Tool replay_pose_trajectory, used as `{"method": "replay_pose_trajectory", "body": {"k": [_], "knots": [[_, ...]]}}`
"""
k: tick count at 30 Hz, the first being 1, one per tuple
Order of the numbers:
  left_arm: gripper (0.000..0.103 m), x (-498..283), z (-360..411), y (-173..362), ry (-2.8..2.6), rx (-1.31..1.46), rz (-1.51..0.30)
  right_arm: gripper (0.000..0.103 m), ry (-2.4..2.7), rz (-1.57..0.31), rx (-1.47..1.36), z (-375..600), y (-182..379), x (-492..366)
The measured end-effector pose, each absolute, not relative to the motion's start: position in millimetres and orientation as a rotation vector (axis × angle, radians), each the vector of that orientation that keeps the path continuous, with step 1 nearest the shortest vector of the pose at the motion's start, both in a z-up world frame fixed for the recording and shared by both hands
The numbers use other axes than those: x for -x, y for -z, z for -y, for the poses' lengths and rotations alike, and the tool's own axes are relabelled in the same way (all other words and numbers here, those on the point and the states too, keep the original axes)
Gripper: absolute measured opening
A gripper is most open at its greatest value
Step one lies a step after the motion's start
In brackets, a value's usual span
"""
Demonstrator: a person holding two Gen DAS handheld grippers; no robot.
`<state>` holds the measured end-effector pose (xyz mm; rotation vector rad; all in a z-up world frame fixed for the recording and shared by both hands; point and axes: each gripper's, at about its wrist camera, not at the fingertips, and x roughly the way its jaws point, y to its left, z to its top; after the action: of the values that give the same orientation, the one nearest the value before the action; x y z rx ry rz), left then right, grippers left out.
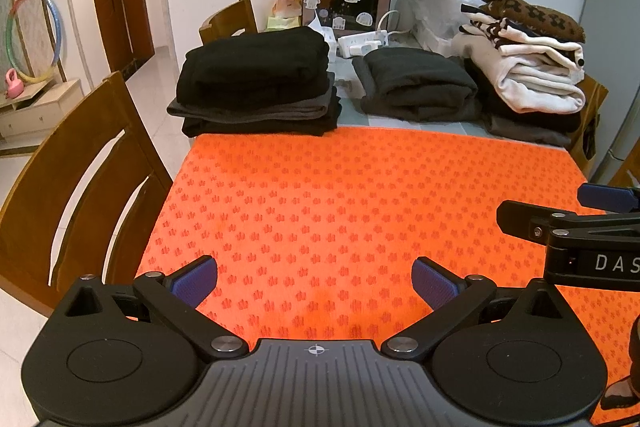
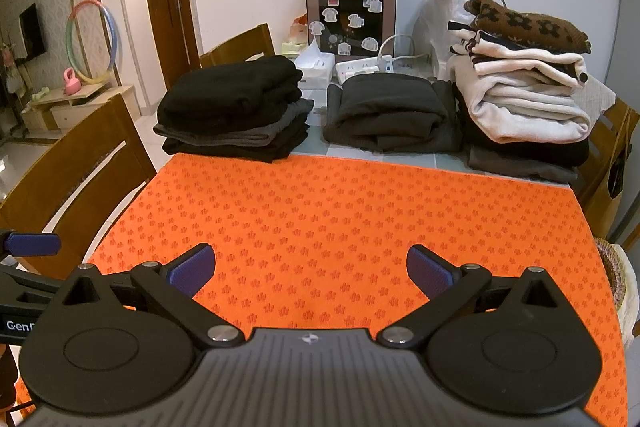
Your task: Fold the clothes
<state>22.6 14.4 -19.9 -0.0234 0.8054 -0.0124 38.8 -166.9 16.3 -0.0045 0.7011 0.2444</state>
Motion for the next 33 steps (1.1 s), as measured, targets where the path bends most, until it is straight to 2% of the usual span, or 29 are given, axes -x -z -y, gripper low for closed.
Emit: {"method": "replay_pose_trajectory", "body": {"k": [17,33], "knots": [[0.103,-45,-34,39,-0.024,0.085,-0.868,0.103,-0.279,-0.755,0.066,151,-4,-73],[0.103,-73,-75,62,-0.168,0.129,-0.928,0.102,-0.485,-0.748,0.095,90,-7,-255]]}}
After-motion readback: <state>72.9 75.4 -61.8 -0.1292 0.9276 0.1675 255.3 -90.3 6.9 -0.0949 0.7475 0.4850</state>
